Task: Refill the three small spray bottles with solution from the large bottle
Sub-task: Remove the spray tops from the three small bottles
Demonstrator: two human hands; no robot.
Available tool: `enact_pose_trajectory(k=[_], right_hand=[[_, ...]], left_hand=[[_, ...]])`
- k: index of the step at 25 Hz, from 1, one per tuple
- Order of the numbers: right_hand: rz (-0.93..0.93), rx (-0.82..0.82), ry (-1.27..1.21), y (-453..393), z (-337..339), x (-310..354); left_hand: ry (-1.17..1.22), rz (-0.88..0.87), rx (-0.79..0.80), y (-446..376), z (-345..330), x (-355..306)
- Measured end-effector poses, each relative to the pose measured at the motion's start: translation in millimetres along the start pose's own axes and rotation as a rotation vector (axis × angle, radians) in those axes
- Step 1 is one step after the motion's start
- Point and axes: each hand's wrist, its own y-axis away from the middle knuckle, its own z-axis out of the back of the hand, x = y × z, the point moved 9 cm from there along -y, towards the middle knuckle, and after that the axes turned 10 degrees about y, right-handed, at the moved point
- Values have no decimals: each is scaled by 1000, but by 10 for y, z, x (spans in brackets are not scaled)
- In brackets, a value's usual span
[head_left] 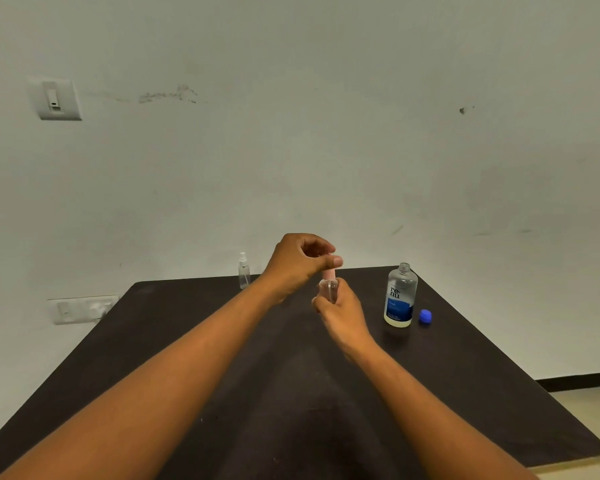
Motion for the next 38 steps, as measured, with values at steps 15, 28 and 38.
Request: enact_pose_trajectory(k=[15,28,38], right_hand=[[-1,0,9,7,26,-11],[-6,29,103,25,-11,-241],[-29,67,90,-182,9,-551]], left_hand=[[143,5,154,92,-73,37],[125,-77,-302,-98,490,-119],[69,8,-432,-178,810,277]])
